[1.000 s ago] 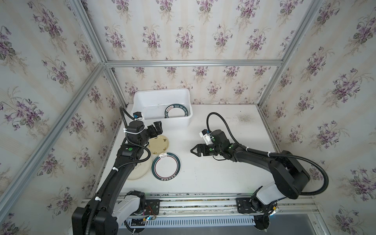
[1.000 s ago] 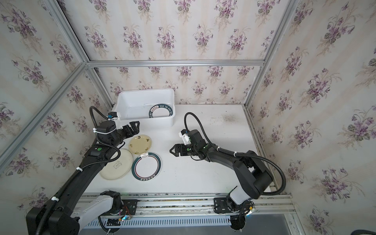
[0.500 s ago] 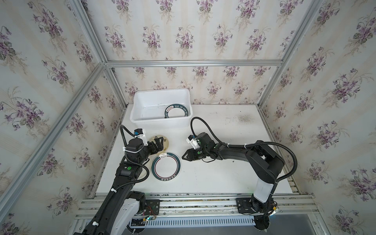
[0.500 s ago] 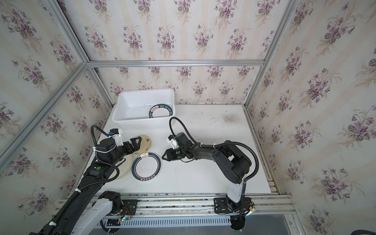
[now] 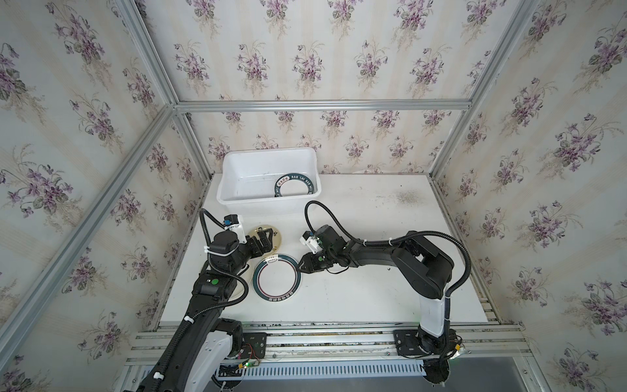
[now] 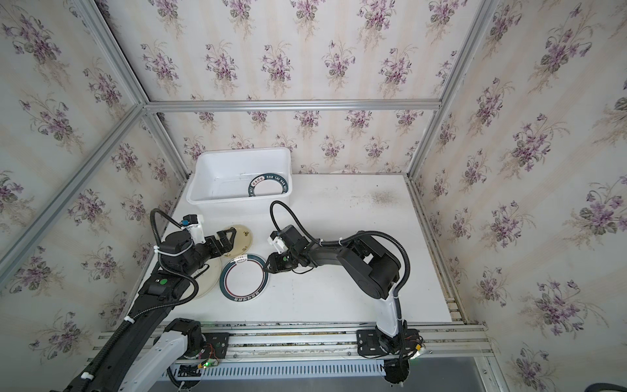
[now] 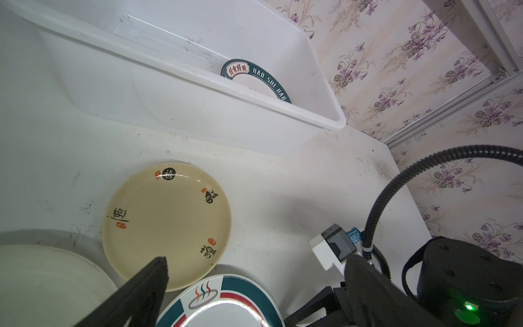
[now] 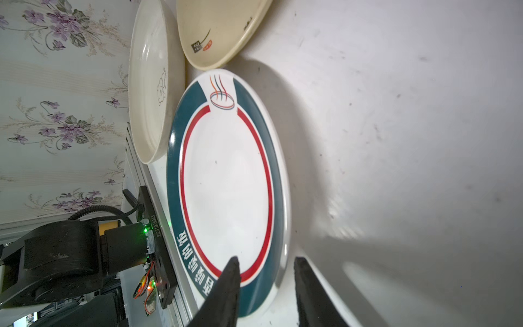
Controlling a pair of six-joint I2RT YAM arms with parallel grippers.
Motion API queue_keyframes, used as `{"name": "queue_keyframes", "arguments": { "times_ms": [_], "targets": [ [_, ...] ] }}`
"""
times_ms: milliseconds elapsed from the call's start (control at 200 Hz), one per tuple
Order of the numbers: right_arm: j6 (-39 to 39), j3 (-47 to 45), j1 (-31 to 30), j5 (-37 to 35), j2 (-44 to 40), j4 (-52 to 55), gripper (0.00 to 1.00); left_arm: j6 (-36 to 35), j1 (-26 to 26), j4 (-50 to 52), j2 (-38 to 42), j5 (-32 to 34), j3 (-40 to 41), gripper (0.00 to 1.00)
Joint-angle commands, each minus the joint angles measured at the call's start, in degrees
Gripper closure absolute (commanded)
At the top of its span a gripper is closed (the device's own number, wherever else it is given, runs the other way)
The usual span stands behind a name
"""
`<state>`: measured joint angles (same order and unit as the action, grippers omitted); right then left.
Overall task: Place the plates into the plastic bin on the countertop
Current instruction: Pick up the plate from the bottom-center of the table.
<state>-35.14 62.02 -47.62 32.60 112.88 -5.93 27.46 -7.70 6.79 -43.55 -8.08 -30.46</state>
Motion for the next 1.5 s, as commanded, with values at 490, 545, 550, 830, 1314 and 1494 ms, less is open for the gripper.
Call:
{"name": "queue_keyframes", "arguments": {
  "times_ms": [490,545,550,830,1314,1494],
  "targets": [
    [0.00,3.14,-0.02,-0.39,3.05,2.24,0.88,-1.05,0.01,-1.48,-1.00,-2.02,0.92,0.00],
    [-0.17,2.65,0.22,-0.19,2.88,1.43,0.97,-1.03,0.03,-1.47,-1.25,-2.20,1.00,0.00],
    [-0.27,2.61,0.23,-0.18,2.88,1.40,0.98,-1.02,0.04,-1.45,-1.26,-2.20,1.01,0.00],
    [-1.71,-2.71,3.76,-1.44,-0.94,-2.51,1.00,-1.03,0.04,-1.51,-1.98,-3.00,0.93,0.00],
    [-4.85,-10.92,15.49,0.59,-16.17,-4.71,1.00,-0.24,-0.79,-3.84,-5.35,-4.91,1.08,0.00],
    [-9.60,-13.45,20.53,3.14,-21.33,-8.63,1.00,2.31,-2.06,-8.38,-7.94,-8.38,2.16,0.01]
  ]
}}
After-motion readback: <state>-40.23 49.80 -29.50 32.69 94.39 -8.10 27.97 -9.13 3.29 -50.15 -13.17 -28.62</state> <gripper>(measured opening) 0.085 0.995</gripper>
